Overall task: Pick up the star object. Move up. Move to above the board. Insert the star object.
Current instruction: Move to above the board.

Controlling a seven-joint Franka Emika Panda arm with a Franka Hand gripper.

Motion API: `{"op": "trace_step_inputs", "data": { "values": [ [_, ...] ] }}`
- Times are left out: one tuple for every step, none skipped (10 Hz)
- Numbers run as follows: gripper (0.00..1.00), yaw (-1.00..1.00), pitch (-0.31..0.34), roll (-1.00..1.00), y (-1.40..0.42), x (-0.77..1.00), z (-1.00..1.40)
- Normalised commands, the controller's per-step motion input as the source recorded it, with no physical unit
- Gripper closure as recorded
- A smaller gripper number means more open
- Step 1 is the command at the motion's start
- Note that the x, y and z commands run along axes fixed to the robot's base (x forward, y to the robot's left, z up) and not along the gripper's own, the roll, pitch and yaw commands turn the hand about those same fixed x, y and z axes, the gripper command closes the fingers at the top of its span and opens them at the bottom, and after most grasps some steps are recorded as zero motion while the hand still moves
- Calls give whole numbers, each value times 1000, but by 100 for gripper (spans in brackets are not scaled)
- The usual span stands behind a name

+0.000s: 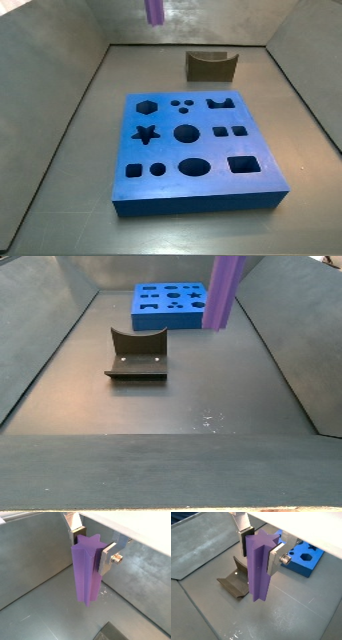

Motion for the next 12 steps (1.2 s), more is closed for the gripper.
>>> {"op": "trace_step_inputs", "data": {
  "values": [
    [100,-51,47,-155,62,24,1000],
    [100,-50,37,-164,52,9,983],
    [100,-49,36,-169,45,4,892],
    [100,-48,38,-168,29,-2,667],
    [100,-45,40,-159,21,-3,529],
    [100,-43,42,-146,17,-6,389],
    [100,-45,47,-138,16,-3,198],
    [100,-91,637,-224,-1000,170,14],
    [100,-71,608,-175,-1000,176,5],
    [100,-5,475,-68,-1000,195,8],
    [100,-1,357,-60,-1000,203,4],
    [100,7,222,-27,-1000,203,10]
  ]
}}
